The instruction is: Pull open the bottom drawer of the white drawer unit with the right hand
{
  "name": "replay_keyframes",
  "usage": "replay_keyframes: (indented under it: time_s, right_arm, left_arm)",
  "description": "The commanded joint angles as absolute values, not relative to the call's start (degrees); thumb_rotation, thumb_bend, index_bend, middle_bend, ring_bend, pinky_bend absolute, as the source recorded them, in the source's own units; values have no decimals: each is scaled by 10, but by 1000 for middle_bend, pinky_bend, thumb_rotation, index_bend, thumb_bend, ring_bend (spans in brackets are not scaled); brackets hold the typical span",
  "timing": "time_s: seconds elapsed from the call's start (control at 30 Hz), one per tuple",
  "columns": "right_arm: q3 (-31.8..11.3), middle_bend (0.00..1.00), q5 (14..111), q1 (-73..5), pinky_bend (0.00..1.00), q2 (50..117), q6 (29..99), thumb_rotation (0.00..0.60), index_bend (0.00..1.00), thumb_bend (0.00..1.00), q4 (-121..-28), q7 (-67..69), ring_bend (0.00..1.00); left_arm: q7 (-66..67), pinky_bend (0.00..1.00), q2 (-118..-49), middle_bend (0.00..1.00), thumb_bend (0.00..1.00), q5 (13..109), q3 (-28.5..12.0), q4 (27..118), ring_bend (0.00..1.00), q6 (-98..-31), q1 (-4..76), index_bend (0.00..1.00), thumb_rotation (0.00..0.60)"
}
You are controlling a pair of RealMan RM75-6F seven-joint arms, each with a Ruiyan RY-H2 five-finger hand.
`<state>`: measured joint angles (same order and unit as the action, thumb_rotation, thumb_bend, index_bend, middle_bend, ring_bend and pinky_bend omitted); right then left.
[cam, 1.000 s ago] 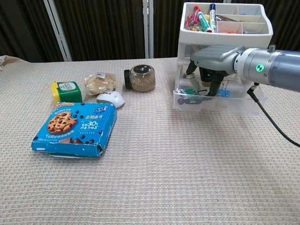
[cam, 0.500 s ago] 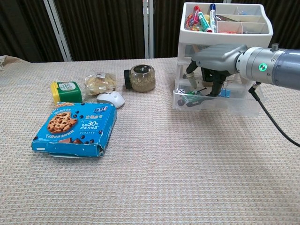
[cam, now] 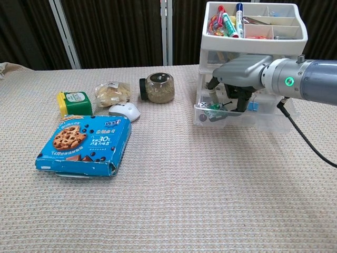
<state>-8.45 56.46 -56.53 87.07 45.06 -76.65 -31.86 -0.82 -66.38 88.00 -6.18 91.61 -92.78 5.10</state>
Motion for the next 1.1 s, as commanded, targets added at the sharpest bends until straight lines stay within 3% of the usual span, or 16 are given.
replay_keyframes:
  time_s: [0.03, 0.37, 1.1]
  right_arm:
    - [-84, 1000, 562, -567, 664, 873, 454, 600, 505, 141, -768, -324, 984]
    - [-87, 1000, 592, -559, 664, 873, 480, 600, 561, 224, -772, -302, 984]
    - [-109, 1000, 633, -504, 664, 799, 584, 600, 571, 231, -850, -279, 984]
  left_arm:
    - [-10, 0, -663, 0, 96, 880, -62, 916, 0, -928, 51, 0, 600]
    - [-12, 0, -662, 0, 96, 881, -62, 916, 0, -929, 50, 0, 600]
    - [-17, 0, -660, 0, 96, 889, -60, 918, 0, -941, 45, 0, 600]
